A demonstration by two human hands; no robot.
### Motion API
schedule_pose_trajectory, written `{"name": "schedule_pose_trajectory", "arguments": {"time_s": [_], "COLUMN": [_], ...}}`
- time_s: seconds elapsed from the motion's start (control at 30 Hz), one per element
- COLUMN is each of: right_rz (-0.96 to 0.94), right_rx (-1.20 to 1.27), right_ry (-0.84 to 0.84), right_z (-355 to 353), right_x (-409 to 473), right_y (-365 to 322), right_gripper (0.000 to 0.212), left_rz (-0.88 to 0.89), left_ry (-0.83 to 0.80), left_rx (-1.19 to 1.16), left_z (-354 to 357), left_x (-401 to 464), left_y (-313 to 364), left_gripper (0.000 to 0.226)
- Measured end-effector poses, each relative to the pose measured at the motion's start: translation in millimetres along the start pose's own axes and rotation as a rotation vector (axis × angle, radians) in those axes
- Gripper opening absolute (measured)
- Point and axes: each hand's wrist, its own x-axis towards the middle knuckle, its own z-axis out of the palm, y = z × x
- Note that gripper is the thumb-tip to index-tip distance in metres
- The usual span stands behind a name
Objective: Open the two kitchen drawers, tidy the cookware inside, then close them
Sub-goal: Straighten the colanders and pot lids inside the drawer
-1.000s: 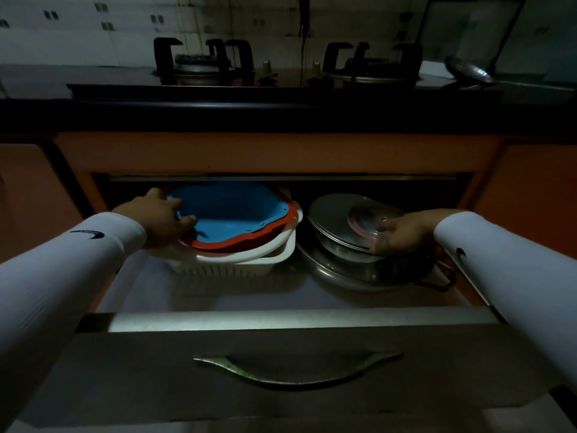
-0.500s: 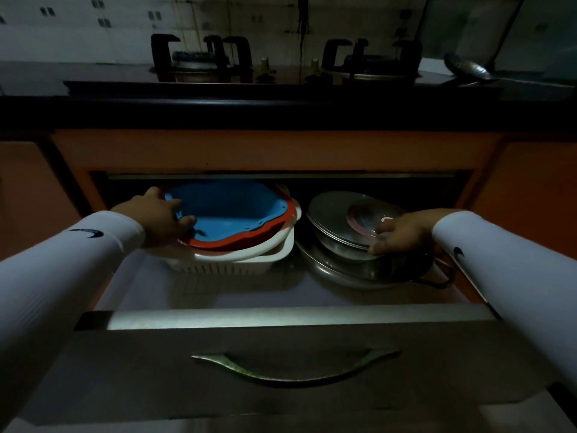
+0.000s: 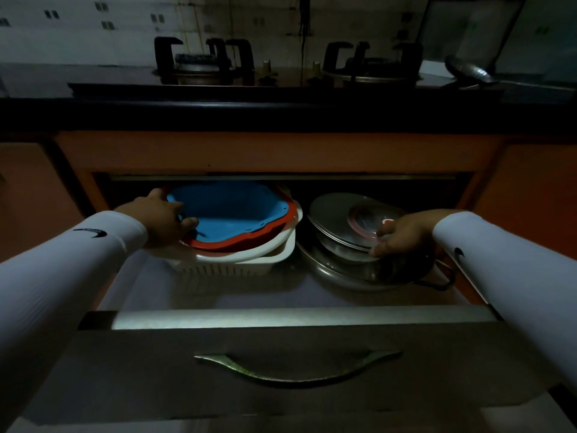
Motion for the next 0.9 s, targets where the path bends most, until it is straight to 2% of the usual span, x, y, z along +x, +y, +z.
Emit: {"name": "schedule_pose_trajectory", "arguments": {"time_s": [0.37, 0.53, 0.7, 0.9], "right_rz": [-0.002, 0.003, 0.016, 0.014], "right_rx": [0.040, 0.034, 0.031, 0.034], "right_ry": [0.011, 0.013, 0.013, 0.031], "right_z": [-3.7, -4.6, -6.7, -5.6], "right_x": [-7.9, -13.1, -16.5, -19.7], "right_y": [1.5, 0.6, 1.5, 3.6], "right_gripper": [0.072, 0.072, 0.073, 0.079], "left_rz": [0.078, 0.066, 0.076, 0.101], "left_ry": [-0.077, -0.004, -0.009, 0.029], "left_rx": [0.196, 0.099, 0.058, 0.076], "left_z": [-2.0, 4.9, 4.8, 3.8], "left_x": [5.3, 8.5, 8.6, 3.1], "left_y": [-3.5, -4.3, -5.8, -4.4], "left_gripper": [0.057, 0.054, 0.053, 0.055]}}
